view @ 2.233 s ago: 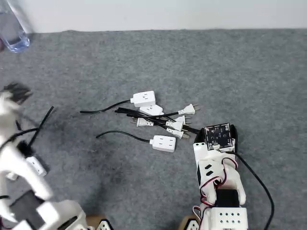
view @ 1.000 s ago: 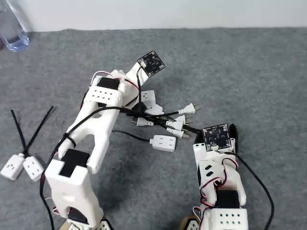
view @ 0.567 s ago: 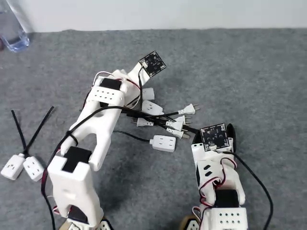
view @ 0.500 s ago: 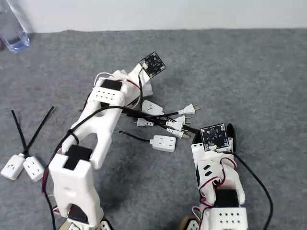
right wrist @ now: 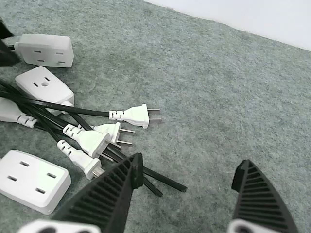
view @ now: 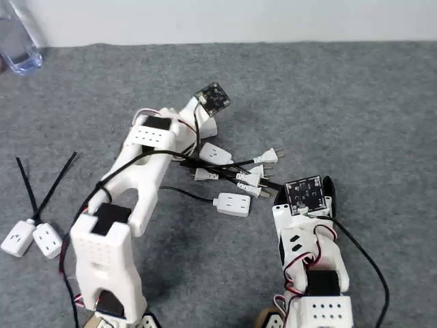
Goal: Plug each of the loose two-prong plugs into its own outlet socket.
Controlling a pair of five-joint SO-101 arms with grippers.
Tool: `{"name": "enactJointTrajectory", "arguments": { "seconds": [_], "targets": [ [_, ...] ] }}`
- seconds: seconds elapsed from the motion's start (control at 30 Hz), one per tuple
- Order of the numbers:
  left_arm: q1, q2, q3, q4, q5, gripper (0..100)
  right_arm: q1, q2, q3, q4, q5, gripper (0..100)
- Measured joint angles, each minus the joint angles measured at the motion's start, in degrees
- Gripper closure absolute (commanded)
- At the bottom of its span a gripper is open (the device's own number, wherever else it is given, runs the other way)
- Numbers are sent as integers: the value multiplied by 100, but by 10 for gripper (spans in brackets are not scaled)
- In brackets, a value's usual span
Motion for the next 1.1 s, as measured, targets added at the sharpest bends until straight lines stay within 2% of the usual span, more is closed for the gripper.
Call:
{"name": "enactJointTrajectory", "arguments": {
  "seconds": [0.07, 0.33, 0.63, 0.8, 1.1],
  "targets": [
    [-62, -149, 0, 202, -35, 650, 0, 0, 0, 0, 0, 697],
    [-237, -167, 0, 281, -475, 706, 0, 0, 0, 0, 132, 697],
    [-1029, -167, 0, 273, -519, 709, 0, 0, 0, 0, 158, 697],
    [-1187, -167, 0, -360, -519, 709, 0, 0, 0, 0, 158, 697],
    [-1037, 378, 0, -941, -527, 709, 0, 0, 0, 0, 158, 742]
  ]
}}
